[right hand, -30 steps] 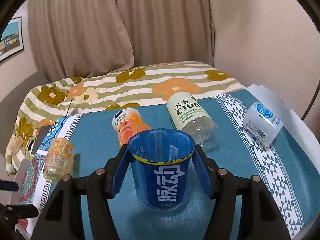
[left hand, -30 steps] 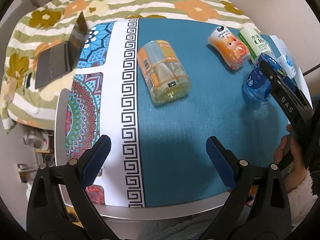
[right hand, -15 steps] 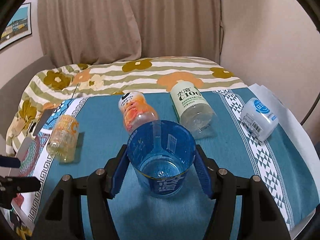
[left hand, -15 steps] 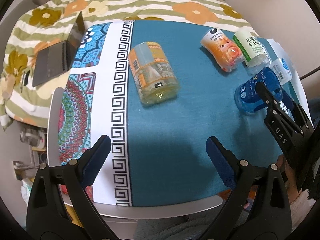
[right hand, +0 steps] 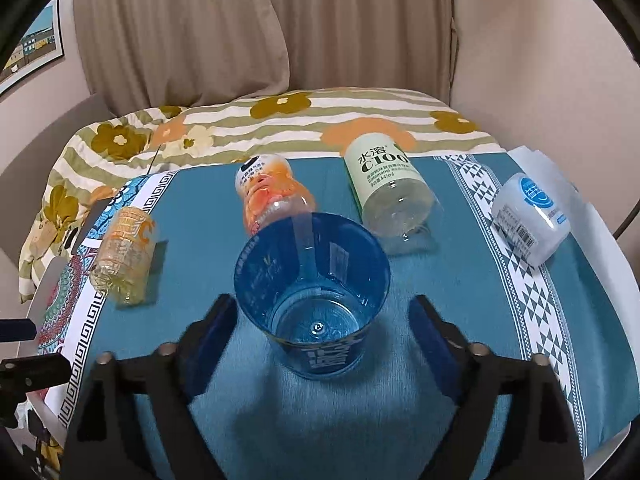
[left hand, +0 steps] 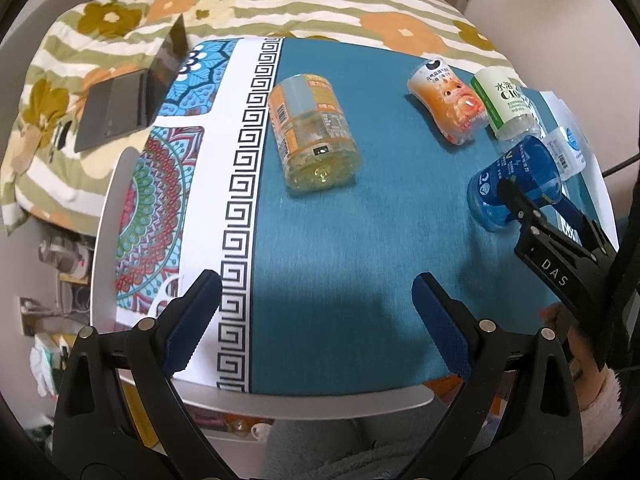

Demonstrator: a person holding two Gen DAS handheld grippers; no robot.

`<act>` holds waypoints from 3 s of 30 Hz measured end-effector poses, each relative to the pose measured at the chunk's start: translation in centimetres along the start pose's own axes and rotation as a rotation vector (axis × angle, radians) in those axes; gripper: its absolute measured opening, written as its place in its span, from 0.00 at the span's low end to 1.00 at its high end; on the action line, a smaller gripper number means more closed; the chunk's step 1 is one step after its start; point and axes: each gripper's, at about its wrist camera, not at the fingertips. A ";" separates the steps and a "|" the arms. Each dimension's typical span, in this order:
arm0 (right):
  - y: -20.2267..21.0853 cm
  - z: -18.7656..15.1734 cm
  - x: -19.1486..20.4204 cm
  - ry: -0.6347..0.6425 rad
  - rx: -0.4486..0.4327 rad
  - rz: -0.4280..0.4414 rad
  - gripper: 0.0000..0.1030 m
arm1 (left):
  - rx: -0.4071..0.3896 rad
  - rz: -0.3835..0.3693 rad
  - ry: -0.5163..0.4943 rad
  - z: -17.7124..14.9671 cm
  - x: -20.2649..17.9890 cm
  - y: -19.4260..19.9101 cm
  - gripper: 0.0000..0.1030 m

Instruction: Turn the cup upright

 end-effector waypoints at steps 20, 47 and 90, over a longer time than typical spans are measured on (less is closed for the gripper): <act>9.6 3.5 -3.2 0.093 0.067 0.073 1.00 | -0.193 -0.005 0.045 -0.8 -5.3 9.4 0.98; 18.8 4.7 -8.3 0.036 0.044 -0.059 1.00 | -0.436 0.007 -0.083 -2.9 -11.5 16.6 0.98; 19.1 4.7 -8.3 0.021 0.041 -0.054 1.00 | -0.433 0.034 -0.077 -2.7 -10.9 16.7 0.98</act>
Point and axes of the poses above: each gripper's, at about its wrist camera, not at the fingertips, and y roughly against the way its jaws point, x to its left, z to its top, and after that the axes turned 1 degree about -y, right-handed
